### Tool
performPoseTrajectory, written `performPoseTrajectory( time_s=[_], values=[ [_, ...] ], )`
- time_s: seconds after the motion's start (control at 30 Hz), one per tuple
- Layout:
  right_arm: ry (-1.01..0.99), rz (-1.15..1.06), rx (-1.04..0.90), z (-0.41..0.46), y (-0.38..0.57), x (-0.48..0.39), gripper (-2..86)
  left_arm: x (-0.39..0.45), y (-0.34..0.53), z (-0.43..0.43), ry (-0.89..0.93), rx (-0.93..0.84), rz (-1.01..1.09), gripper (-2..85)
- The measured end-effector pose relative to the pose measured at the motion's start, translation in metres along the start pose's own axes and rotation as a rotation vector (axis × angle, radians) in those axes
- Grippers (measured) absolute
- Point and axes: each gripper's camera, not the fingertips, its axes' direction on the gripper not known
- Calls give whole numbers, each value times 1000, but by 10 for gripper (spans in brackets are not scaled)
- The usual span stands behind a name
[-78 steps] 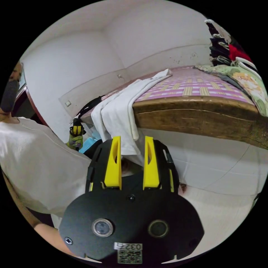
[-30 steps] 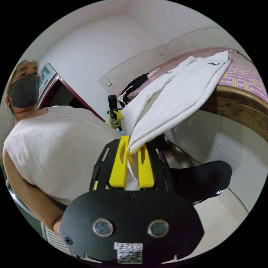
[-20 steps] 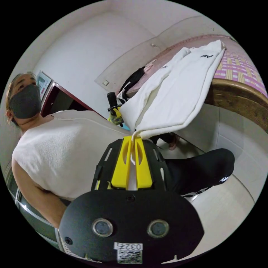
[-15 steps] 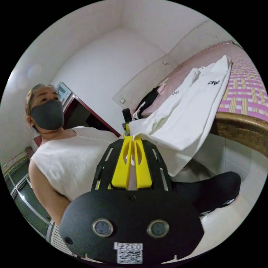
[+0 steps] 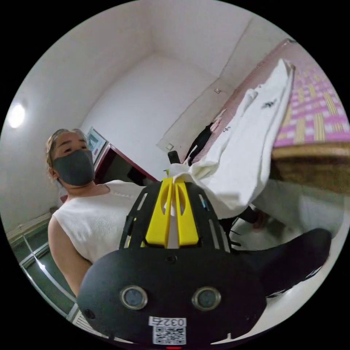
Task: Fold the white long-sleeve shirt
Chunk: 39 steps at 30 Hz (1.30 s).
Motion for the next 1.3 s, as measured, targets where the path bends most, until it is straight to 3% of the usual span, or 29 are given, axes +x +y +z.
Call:
performPoseTrajectory(
  time_s=[0.2,0.33,0.57,1.1,1.3],
  values=[
    [76,94,192,22,89,61,2,-28,70,34,-187,-98,-101,-16],
    [432,196,-27,53,105,102,93,-49,94,45,-355,-101,-140,-15],
    [688,-111,3,62,88,93,164,-63,95,55,-521,-112,-128,31],
    [464,-472,-134,86,79,130,140,-56,73,65,-575,-233,-57,90],
    [395,-461,-222,106,95,141,105,-51,74,69,-445,-290,-59,85]
  ],
)
